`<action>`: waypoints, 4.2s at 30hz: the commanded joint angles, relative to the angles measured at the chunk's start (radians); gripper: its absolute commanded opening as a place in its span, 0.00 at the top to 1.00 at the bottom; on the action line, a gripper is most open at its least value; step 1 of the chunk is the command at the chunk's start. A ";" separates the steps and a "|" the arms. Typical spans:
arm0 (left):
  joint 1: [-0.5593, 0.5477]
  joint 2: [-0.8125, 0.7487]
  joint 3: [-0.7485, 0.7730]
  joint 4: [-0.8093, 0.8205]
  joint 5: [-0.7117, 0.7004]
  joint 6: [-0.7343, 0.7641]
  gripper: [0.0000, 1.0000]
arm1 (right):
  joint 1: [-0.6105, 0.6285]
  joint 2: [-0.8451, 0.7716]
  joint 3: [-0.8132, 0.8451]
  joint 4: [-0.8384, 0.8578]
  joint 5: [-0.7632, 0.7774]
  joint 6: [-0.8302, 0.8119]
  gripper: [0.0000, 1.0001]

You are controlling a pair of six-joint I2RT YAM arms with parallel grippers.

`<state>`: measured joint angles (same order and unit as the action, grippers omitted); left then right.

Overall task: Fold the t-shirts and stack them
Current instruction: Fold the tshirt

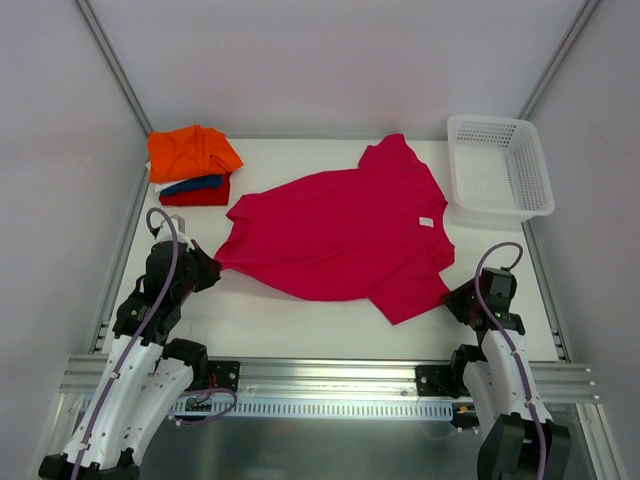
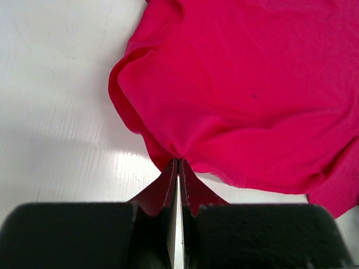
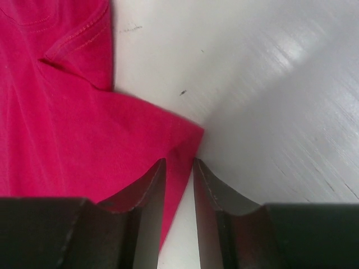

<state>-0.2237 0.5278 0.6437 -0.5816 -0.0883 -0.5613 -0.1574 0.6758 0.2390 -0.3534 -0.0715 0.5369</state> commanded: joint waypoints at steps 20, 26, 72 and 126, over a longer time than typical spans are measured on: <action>-0.009 -0.034 0.001 0.022 0.024 0.006 1.00 | -0.013 -0.208 0.103 -0.143 -0.002 -0.095 1.00; -0.009 -0.057 0.011 0.008 0.012 0.000 1.00 | -0.011 -0.277 0.212 -0.226 0.042 -0.123 1.00; 0.030 -0.035 -0.102 0.239 -0.298 -0.066 1.00 | -0.037 0.339 0.606 0.166 0.138 -0.236 1.00; 0.182 0.561 -0.182 0.747 -0.159 0.004 0.96 | 0.142 0.959 0.804 0.298 0.199 -0.273 1.00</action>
<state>-0.0566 1.0721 0.4088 0.1097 -0.2436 -0.5827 -0.0216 1.6131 0.9825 -0.0822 0.1009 0.2825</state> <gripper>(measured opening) 0.032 0.007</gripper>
